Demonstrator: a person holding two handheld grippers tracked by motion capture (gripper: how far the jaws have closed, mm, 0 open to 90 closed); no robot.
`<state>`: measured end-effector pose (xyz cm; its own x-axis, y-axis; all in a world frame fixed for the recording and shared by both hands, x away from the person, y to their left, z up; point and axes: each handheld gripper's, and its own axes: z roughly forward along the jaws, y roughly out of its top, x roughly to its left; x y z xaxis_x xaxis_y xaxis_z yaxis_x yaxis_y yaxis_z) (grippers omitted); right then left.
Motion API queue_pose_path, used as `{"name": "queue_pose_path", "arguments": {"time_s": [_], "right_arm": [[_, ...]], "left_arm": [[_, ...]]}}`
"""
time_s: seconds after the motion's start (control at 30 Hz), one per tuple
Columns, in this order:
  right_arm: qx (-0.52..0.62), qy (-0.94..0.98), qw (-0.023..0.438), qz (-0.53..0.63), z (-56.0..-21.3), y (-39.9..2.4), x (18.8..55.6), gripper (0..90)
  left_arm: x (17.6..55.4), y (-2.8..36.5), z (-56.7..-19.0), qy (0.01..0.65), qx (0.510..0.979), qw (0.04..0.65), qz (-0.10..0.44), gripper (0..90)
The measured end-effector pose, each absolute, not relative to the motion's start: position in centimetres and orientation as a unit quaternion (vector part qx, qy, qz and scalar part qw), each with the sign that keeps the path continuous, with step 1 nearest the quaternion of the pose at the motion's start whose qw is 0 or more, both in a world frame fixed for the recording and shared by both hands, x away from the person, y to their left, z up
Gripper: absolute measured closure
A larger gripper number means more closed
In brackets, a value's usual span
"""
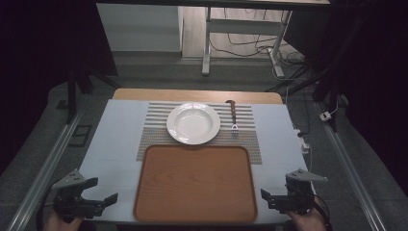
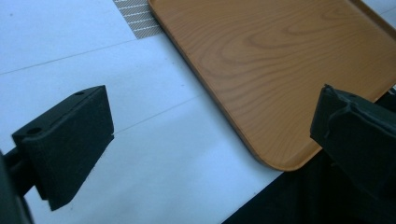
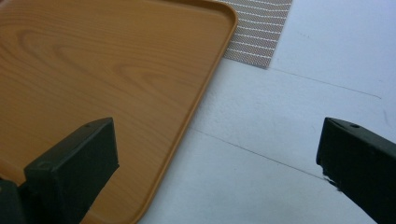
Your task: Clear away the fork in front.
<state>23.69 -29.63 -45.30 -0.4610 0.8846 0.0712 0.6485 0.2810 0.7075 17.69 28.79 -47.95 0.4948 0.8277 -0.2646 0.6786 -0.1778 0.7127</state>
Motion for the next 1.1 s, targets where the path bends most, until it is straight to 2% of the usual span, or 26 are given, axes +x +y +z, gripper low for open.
{"name": "queue_pose_path", "arguments": {"time_s": [0.73, 1.1], "right_arm": [[0.473, 0.799, 0.163, 0.333, -45.4, -29.2, 23.7, 0.0], [0.456, 0.804, 0.179, 0.338, -45.3, -28.5, 23.9, 0.0]], "left_arm": [[17.6, 28.5, -48.0, 0.491, 0.769, 0.401, 0.084, 0.0], [17.4, 28.4, -47.9, 0.488, 0.771, 0.399, 0.091, 0.0]]}}
